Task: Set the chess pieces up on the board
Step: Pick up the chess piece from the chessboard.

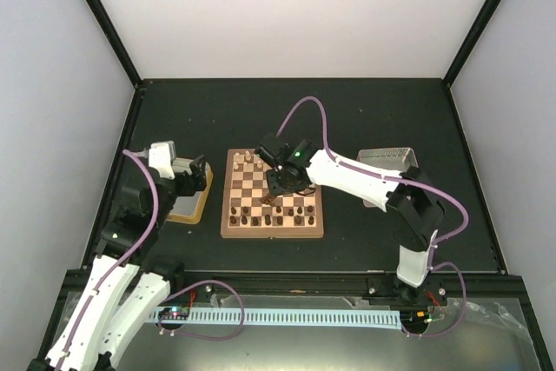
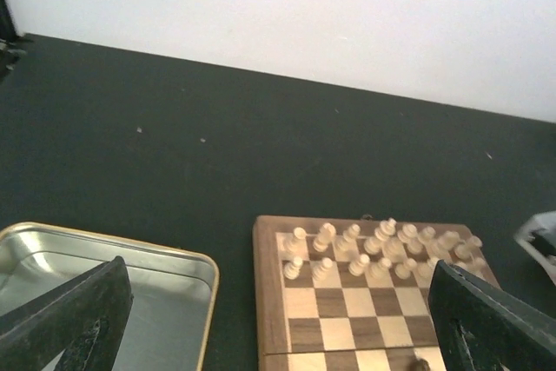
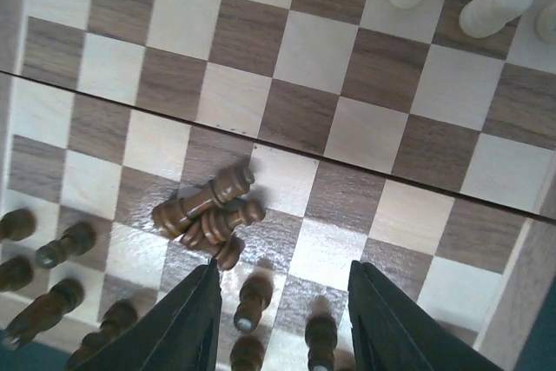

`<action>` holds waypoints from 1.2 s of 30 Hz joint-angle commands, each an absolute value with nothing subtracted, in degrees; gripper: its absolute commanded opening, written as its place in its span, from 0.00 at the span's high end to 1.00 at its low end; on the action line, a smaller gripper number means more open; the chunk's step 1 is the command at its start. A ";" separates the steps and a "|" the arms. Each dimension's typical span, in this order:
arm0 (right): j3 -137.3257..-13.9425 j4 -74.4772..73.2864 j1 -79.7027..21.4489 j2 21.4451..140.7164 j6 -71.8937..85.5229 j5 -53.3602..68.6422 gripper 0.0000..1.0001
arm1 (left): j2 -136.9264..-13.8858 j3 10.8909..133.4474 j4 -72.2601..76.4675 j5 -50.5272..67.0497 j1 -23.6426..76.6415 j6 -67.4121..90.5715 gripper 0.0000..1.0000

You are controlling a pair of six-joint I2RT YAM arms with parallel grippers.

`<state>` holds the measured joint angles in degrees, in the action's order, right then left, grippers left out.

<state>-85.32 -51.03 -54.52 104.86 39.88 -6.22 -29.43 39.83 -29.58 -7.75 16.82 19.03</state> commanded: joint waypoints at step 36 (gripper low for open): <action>-91.29 -47.55 -54.03 119.25 29.22 -3.19 0.66 | -34.51 39.20 -25.67 3.33 16.35 15.47 0.15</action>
<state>-90.02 -48.60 -54.02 118.26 28.77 0.80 -34.61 38.44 -26.92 3.05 16.82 16.49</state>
